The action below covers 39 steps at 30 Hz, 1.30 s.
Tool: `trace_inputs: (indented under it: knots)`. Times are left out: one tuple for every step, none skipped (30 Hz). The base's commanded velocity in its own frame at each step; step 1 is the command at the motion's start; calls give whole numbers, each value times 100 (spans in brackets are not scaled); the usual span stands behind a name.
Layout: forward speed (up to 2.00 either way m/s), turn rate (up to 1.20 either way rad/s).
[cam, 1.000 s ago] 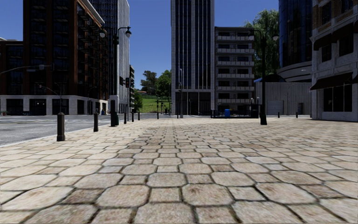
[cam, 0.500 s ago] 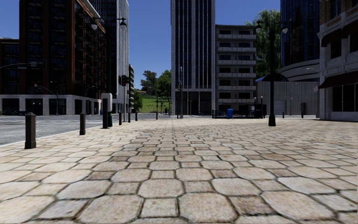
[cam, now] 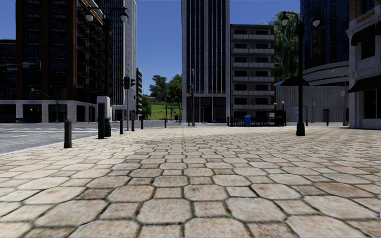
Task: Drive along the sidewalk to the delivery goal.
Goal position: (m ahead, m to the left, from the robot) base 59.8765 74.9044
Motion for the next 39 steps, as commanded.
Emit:
trace_inputs:
  knots:
    - [200,0]
    - [200,0]
    - [200,0]
    - [200,0]
    - [200,0]
    - [200,0]
    - [200,0]
    - [200,0]
    - [200,0]
    - [200,0]
    - [200,0]
    - [200,0]
    - [200,0]
    - [200,0]
    - [200,0]
    - [200,0]
    - [200,0]
    - [200,0]
    - [200,0]
    - [200,0]
    - [200,0]
    - [200,0]
    - [200,0]
    - [200,0]
    - [200,0]
    - [200,0]
    - [200,0]
    - [200,0]
    - [200,0]
    - [200,0]
    - [200,0]
    - [200,0]
    - [200,0]
    - [200,0]
    - [200,0]
    - [200,0]
    - [200,0]
    - [200,0]
    - [200,0]
